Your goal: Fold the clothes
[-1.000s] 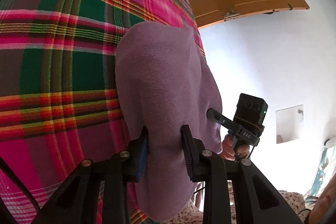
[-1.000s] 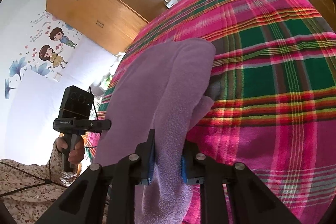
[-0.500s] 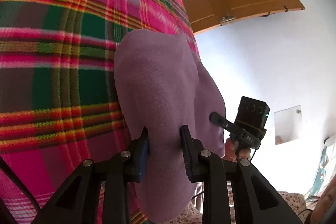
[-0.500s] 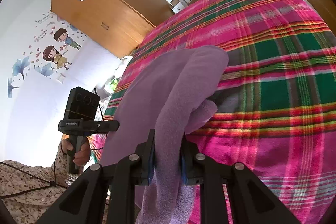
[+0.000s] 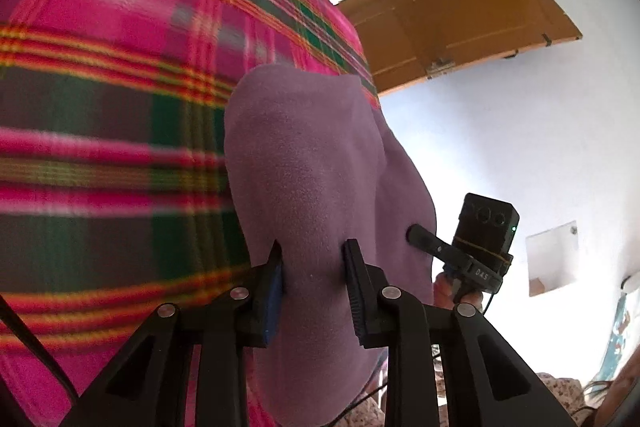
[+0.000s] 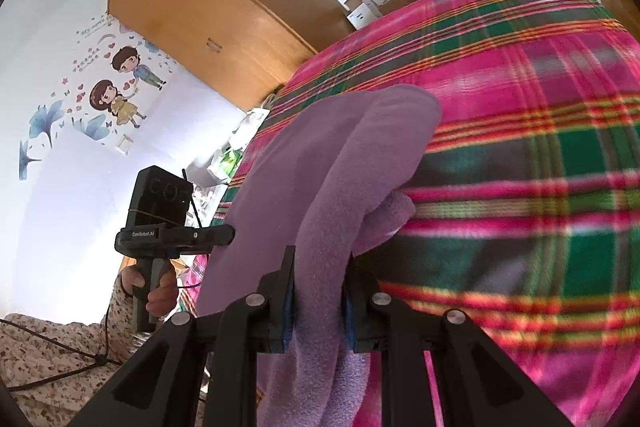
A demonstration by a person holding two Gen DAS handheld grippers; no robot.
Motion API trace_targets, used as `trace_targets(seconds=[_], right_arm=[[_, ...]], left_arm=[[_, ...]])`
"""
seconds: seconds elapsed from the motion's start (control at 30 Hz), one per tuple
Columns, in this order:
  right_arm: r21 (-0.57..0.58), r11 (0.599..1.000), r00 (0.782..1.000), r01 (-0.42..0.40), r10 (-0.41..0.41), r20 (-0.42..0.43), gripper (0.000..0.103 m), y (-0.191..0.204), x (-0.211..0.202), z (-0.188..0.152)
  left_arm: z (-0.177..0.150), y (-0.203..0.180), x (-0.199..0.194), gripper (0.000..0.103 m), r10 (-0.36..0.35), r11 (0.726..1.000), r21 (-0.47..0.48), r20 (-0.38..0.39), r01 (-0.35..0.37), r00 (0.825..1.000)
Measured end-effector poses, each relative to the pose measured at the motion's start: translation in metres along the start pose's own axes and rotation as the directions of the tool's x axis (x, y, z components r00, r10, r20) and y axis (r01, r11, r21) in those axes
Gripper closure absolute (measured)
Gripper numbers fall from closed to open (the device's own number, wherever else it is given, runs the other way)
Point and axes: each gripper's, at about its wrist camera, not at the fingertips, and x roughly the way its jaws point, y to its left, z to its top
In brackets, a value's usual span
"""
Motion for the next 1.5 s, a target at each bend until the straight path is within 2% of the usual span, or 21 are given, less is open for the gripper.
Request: trace_targets(seconds=[0.4,0.73,0.93,1.03,1.1,1.2,1.37,1.5], right_arm=[[-0.03,0.999,0.998,-0.024,0.022,-0.064,0.084,0.011,0.062,0.04],[-0.052,0.998,0.997,-0.03,0.026,-0.066,0.084,0.014,0.104,0.07],[-0.077,0.997,0.997,-0.027,0.022,-0.068,0.084,0.021,0.123,0.084],[-0.087,0.996,0.998,-0.029,0.023,-0.062,0.084,0.025,0.131,0.09],[-0.093,0.995,0.998,-0.03,0.024,-0.059,0.084,0.028,0.136,0.094],[-0.108,0.994,0.998,-0.033,0.028,-0.051,0.084,0.033,0.149,0.102],[-0.117,0.993,0.999,-0.028,0.024,-0.036,0.084,0.037,0.176,0.118],[-0.174,0.985,1.0,0.012,-0.016,-0.021,0.084,0.044,0.188,0.122]], left_arm=[[0.022,0.029,-0.025,0.076,0.046,0.999,-0.026,0.098,-0.044,0.994],[0.029,0.04,-0.028,0.076,0.08,0.996,-0.047,0.168,-0.073,0.983],[0.027,0.047,-0.027,0.076,0.075,0.996,-0.058,0.183,-0.065,0.98],[0.039,0.065,-0.057,0.076,0.082,0.996,-0.057,0.205,-0.072,0.975],[0.048,0.084,-0.09,0.076,0.087,0.995,-0.058,0.218,-0.076,0.972],[0.047,0.09,-0.112,0.076,0.092,0.995,-0.054,0.247,-0.082,0.965],[0.049,0.106,-0.131,0.076,0.142,0.99,-0.057,0.283,-0.131,0.949],[0.046,0.119,-0.147,0.076,0.152,0.988,-0.046,0.301,-0.145,0.941]])
